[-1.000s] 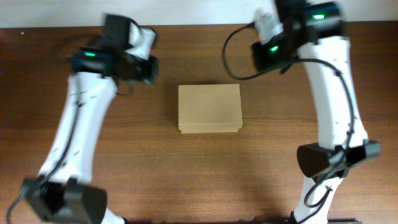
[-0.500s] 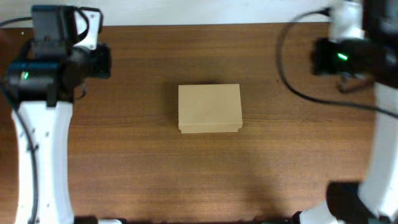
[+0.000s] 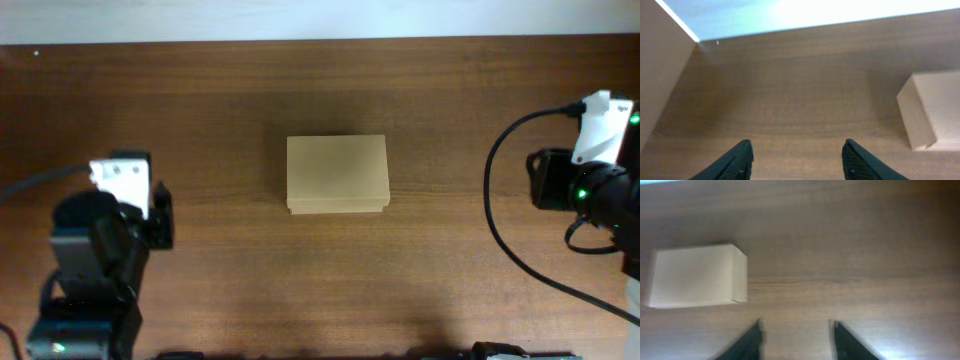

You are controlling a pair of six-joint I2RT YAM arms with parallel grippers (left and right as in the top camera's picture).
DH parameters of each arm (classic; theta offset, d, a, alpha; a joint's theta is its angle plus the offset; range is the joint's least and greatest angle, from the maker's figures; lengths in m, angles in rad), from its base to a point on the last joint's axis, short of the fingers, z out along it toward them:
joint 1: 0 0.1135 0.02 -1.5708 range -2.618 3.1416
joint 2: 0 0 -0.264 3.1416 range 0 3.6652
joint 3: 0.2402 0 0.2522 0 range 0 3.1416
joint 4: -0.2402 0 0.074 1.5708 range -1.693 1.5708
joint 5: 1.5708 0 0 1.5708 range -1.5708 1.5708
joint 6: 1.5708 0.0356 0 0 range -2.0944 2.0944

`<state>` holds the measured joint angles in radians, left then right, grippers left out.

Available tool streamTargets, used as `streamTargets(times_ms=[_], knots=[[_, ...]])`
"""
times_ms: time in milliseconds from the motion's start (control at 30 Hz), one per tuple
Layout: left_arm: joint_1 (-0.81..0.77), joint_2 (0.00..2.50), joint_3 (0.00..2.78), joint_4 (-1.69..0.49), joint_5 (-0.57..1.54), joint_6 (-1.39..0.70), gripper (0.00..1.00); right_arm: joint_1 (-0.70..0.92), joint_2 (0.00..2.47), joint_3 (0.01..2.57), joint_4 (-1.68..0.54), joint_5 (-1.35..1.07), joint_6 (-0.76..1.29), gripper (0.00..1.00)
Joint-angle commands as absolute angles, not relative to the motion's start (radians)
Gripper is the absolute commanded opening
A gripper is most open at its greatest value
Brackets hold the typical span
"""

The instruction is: Pack container

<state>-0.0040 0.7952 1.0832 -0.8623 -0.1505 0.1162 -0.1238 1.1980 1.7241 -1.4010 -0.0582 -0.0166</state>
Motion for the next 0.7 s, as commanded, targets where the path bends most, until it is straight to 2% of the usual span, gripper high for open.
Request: streamTargets(times_ms=[0, 33, 67, 400, 667], knots=[[-0.001, 0.746, 0.985, -0.820, -0.174, 0.122, 0.73, -0.118, 1.210, 1.658, -1.352, 0.011, -0.048, 0.73], [-0.001, 0.744, 0.971, -0.821, -0.183, 0.122, 0.99, -0.118, 1.217, 1.651, -1.335, 0.008, -0.047, 0.84], [-0.001, 0.745, 0.959, -0.824, -0.186, 0.122, 0.99, -0.118, 1.227, 1.647, -1.319, 0.009, -0.048, 0.99], [-0.002, 0.791, 0.933, -0.849, -0.181, 0.122, 0.99, -0.118, 1.344, 1.647, -1.312, 0.002, -0.047, 0.99], [-0.002, 0.797, 0.933, -0.849, -0.181, 0.122, 0.99, -0.118, 1.340, 1.657, -1.284, -0.225, -0.048, 0.99]])
